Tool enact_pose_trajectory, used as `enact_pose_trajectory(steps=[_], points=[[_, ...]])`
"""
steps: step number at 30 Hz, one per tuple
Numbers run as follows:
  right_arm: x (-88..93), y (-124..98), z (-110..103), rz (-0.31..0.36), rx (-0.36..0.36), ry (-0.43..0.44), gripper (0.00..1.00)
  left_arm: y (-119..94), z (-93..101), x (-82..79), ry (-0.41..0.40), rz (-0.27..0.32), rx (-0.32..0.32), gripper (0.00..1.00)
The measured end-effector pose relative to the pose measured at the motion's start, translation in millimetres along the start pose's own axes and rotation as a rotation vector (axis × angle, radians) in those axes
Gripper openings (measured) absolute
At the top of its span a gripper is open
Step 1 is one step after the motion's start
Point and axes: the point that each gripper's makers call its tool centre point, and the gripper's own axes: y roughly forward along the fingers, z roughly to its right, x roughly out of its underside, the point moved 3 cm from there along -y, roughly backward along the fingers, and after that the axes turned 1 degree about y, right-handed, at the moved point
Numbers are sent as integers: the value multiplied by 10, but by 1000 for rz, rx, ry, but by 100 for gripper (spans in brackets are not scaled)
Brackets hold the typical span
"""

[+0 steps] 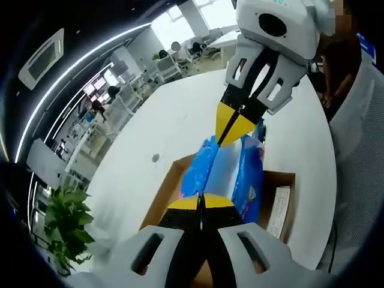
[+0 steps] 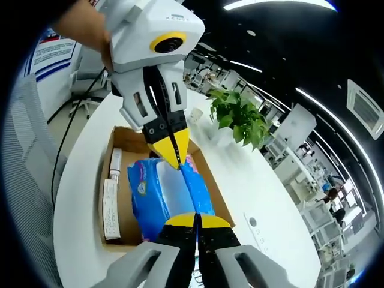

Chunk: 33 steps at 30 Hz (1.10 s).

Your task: Operate the shoe box by opening the lid, removing the specified soft item, and placing it in the target area until the item is outside and the box remains undamaged.

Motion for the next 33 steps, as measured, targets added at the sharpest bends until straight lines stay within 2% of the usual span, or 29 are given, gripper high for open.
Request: enact_pose_trajectory(steps=[18,33], points=[[451,-509,342,-40,101,55,0,352,194,-652,45,49,59,0],[968,-944,576,-80,185,122,0,745,522,-1158,62,80,127,0]])
